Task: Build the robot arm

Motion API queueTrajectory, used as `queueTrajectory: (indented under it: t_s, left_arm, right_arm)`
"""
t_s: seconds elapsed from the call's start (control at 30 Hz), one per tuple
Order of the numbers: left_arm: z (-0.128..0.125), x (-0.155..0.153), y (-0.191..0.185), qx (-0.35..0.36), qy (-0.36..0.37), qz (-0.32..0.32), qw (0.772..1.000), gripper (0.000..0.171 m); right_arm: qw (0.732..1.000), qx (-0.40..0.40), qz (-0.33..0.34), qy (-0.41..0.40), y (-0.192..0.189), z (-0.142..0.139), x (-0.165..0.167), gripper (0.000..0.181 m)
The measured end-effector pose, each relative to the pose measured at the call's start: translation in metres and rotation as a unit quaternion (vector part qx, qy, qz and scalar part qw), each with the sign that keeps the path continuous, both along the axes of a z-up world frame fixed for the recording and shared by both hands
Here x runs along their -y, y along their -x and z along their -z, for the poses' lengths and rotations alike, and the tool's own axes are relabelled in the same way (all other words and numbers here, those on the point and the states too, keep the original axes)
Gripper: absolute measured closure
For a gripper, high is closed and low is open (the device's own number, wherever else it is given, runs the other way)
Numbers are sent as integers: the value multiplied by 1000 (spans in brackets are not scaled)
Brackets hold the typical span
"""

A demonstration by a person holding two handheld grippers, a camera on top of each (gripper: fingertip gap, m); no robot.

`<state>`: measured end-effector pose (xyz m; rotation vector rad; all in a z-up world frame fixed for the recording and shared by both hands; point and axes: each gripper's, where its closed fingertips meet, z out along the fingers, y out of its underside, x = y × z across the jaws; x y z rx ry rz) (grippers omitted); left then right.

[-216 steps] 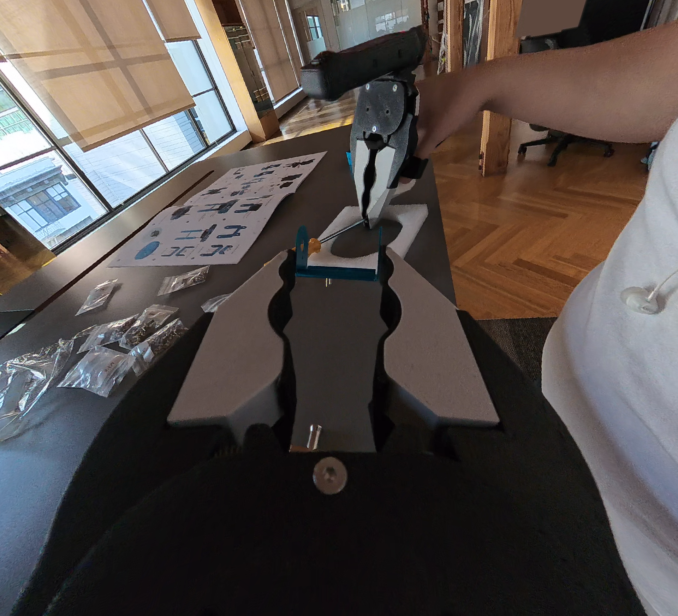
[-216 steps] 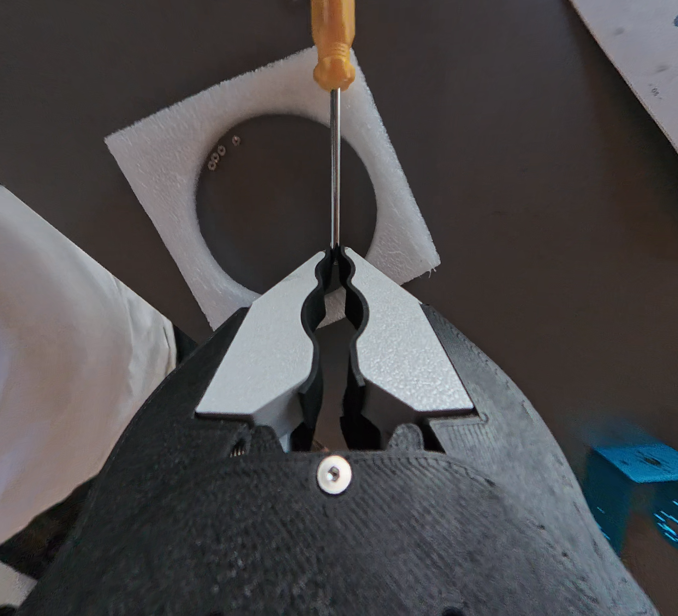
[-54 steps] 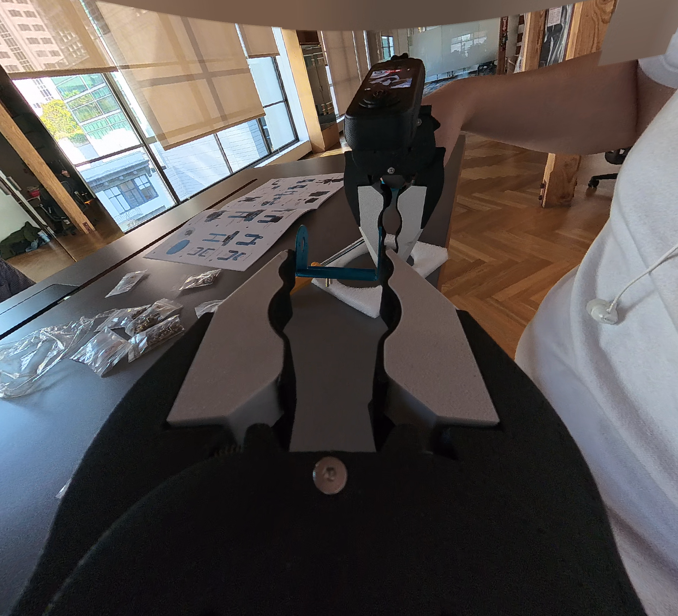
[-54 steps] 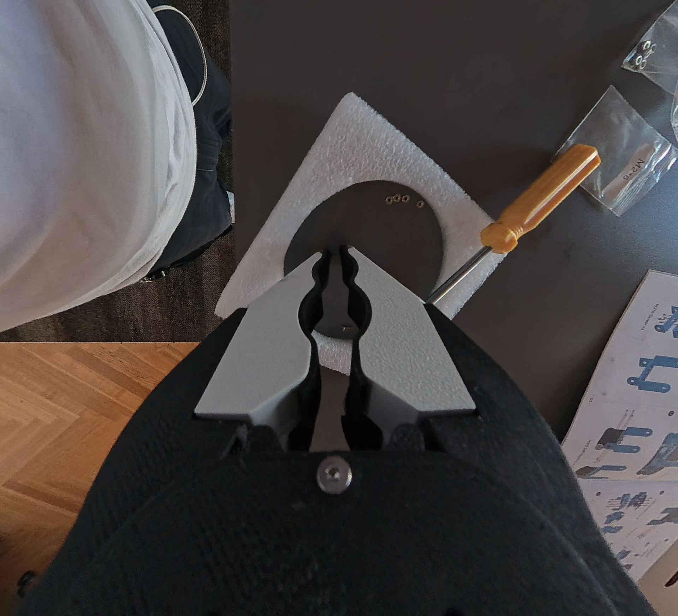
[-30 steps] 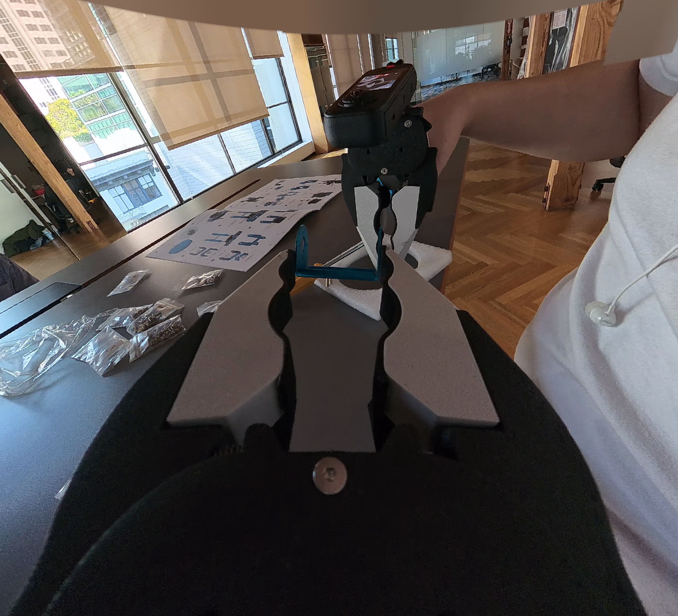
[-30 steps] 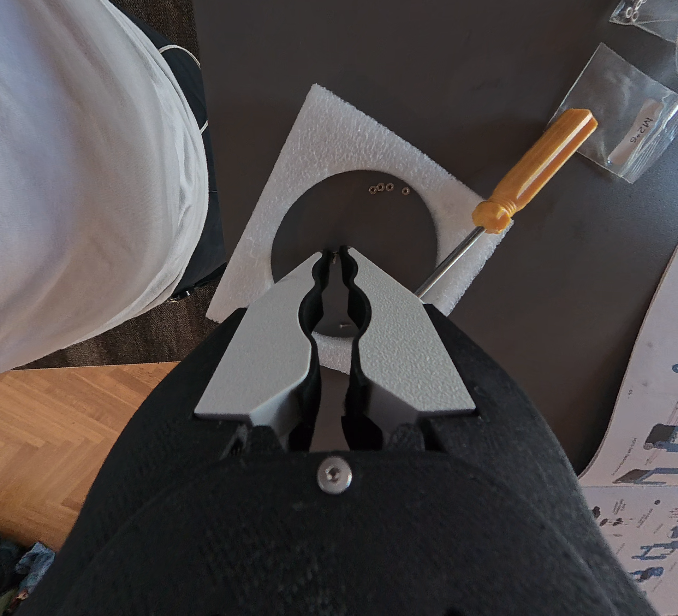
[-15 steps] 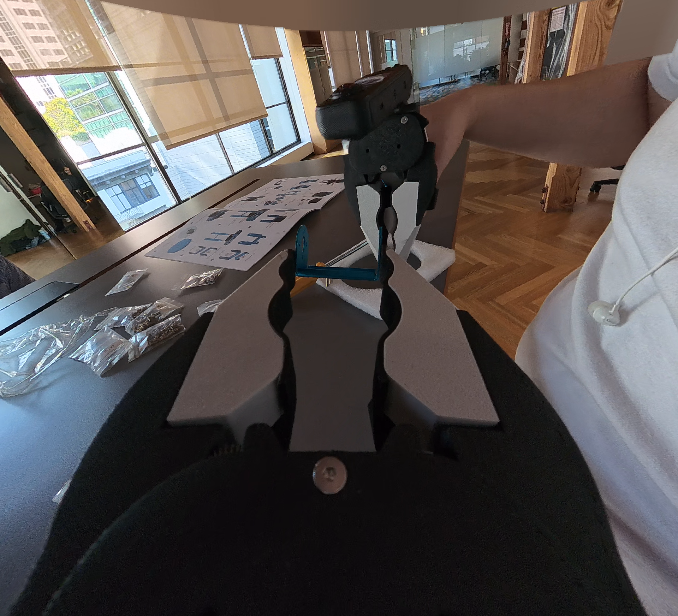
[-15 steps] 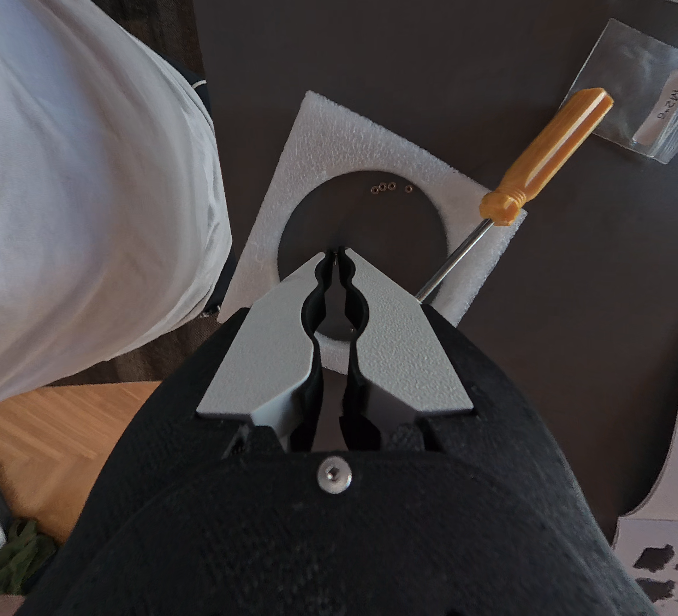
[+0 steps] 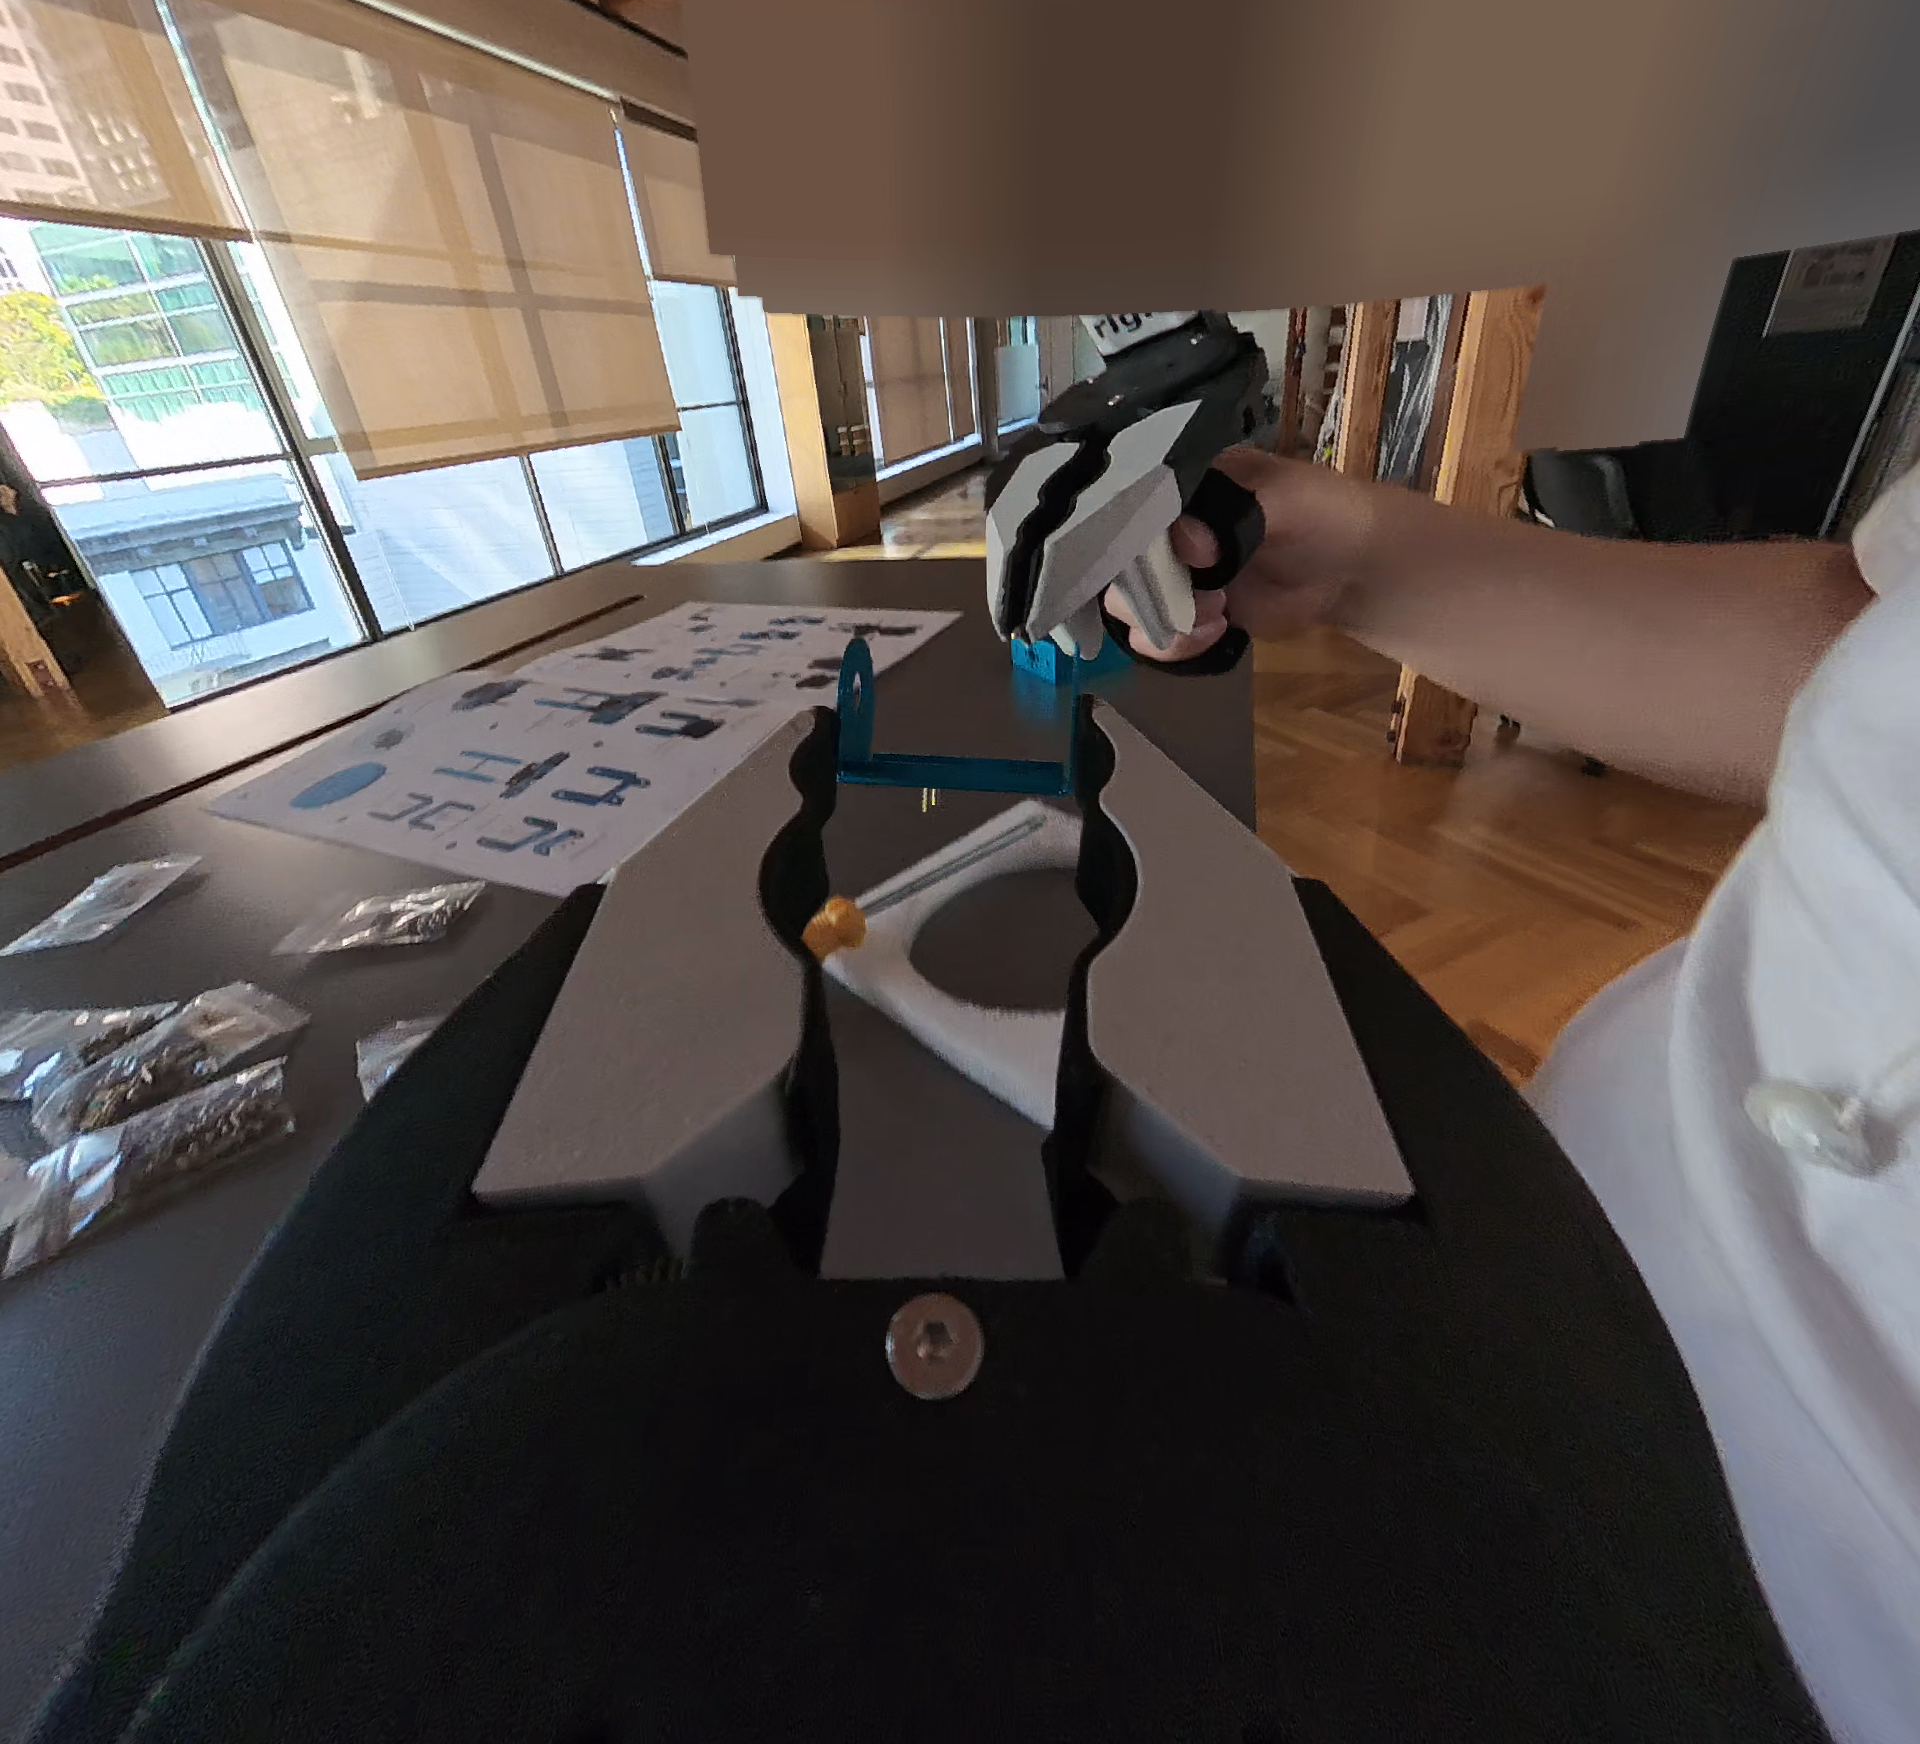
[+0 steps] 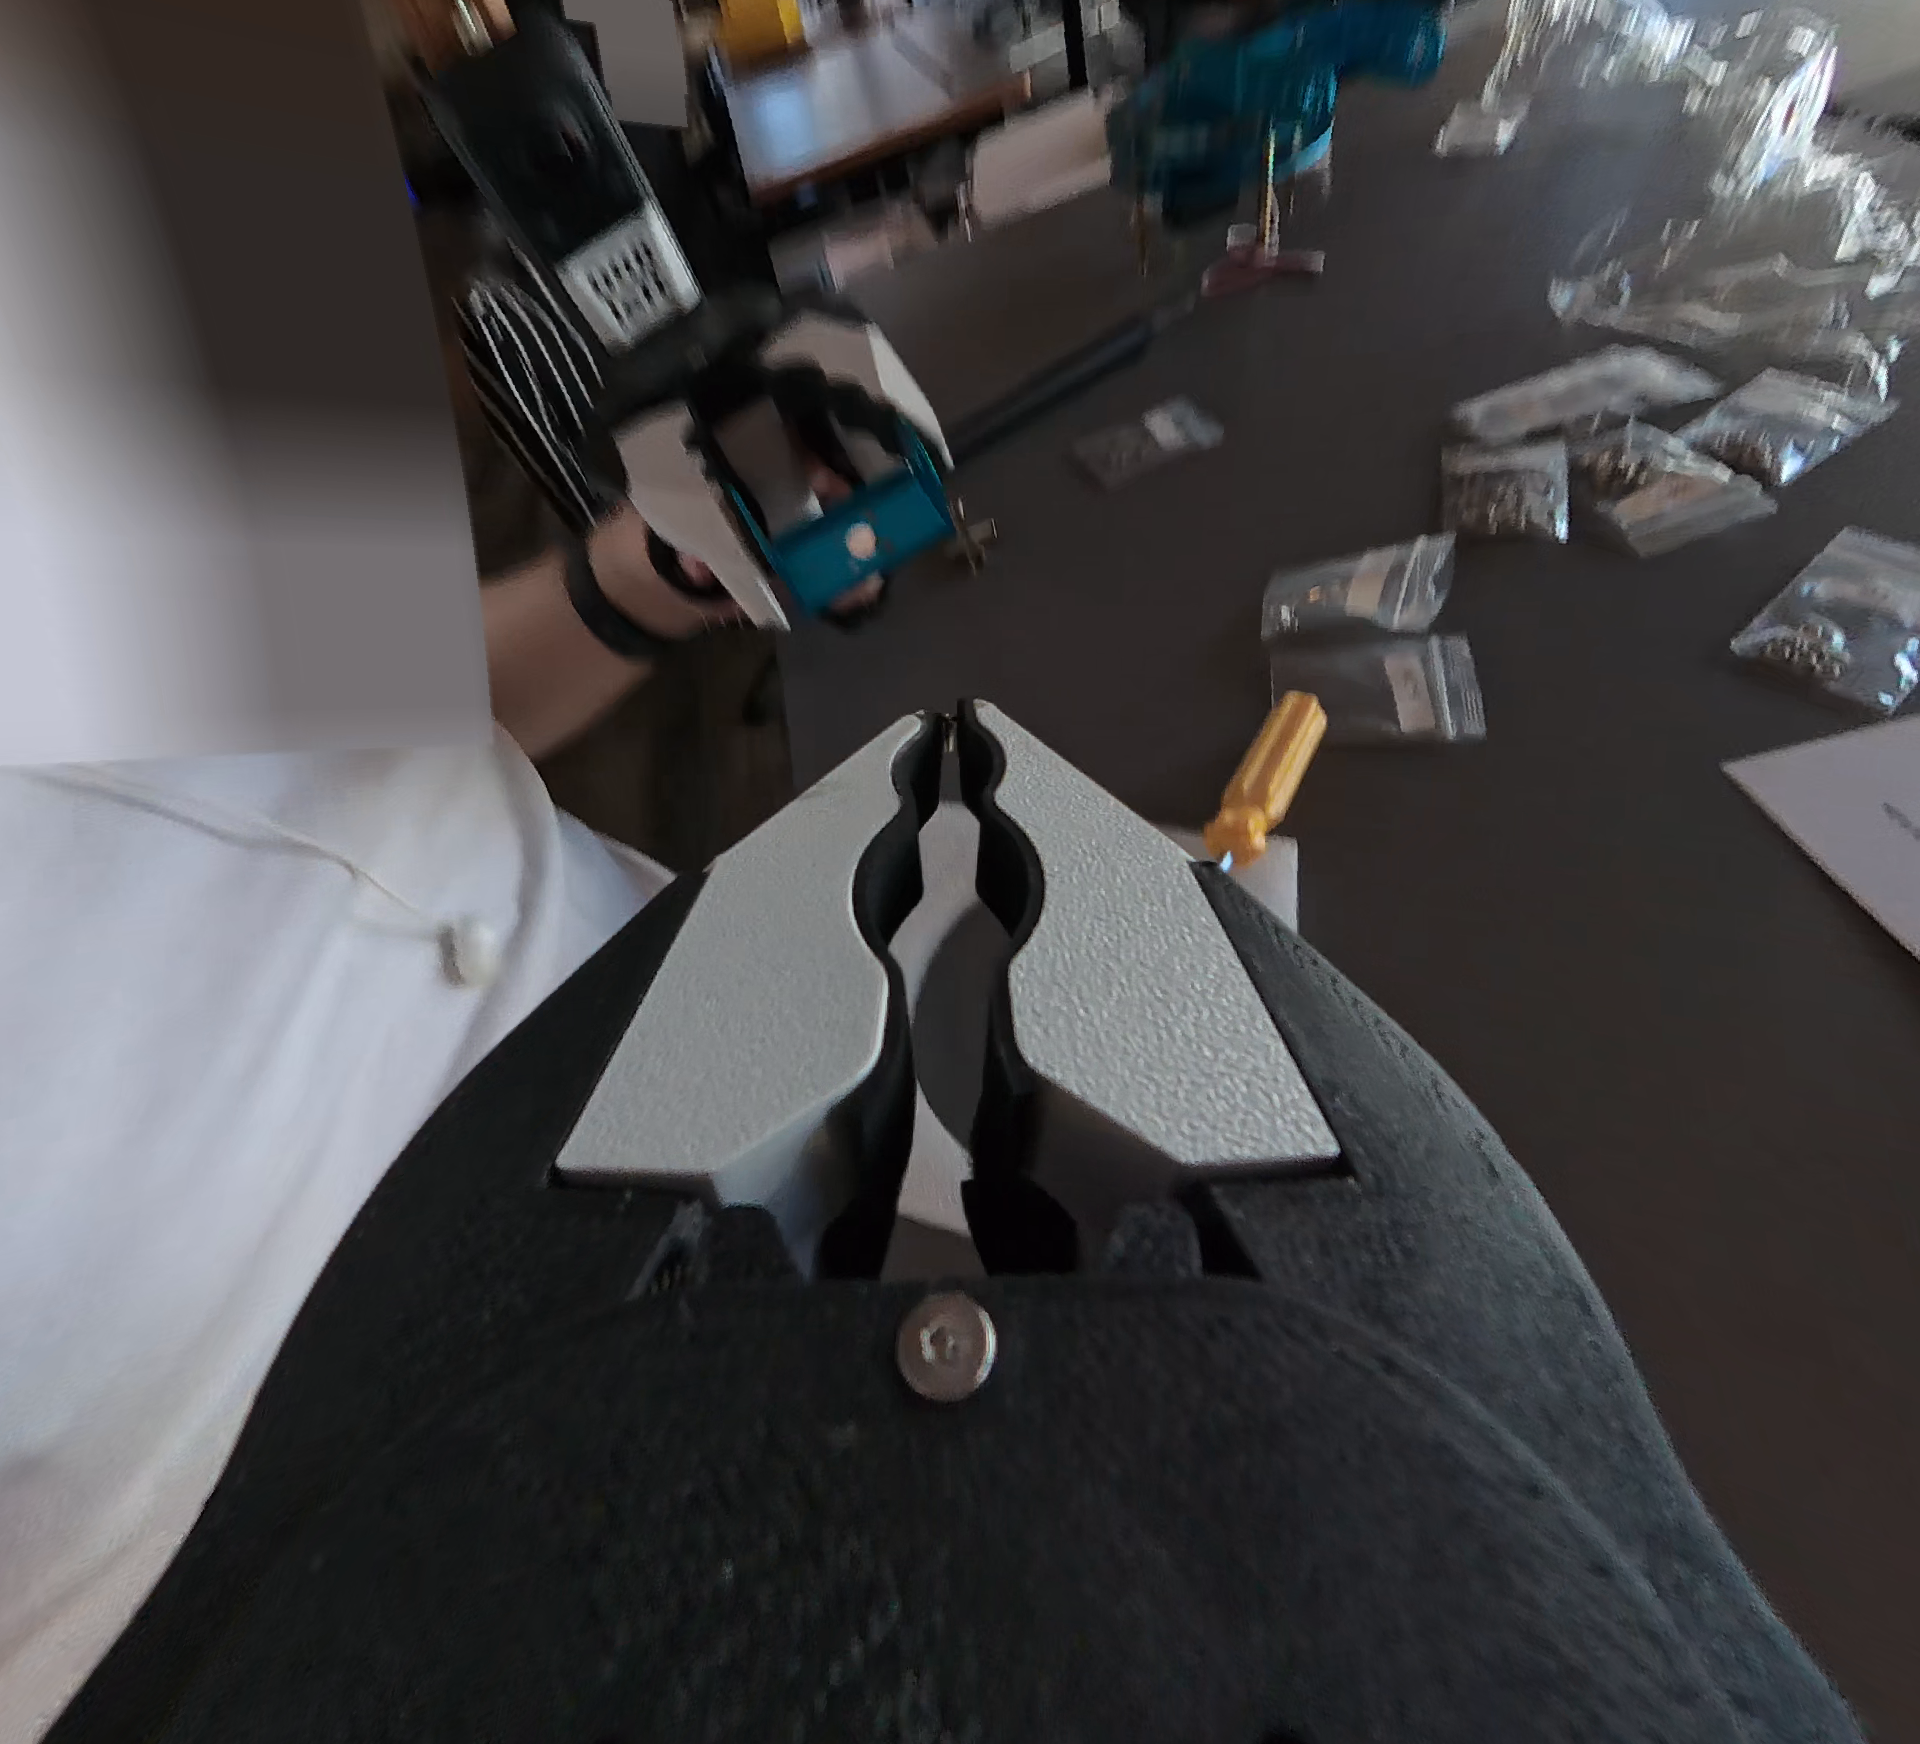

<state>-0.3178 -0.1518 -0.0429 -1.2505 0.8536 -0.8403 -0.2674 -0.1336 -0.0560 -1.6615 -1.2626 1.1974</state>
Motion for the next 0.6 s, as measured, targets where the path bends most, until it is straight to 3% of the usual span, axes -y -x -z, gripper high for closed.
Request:
queueTrajectory:
  t_s: [0.17,0.27,0.6]
  left_arm:
    - [-25,-4,-15,48,-30,20,998,127]
    - [-39,1,-22,70,-49,38,996,127]
    - [-65,12,-27,141,-35,105,984,127]
  right_arm:
    - [989,-145,0,24,6,-59,3,180]
    - [981,-187,-35,40,15,-80,16,180]
    - [972,-191,-102,94,33,-83,27,180]
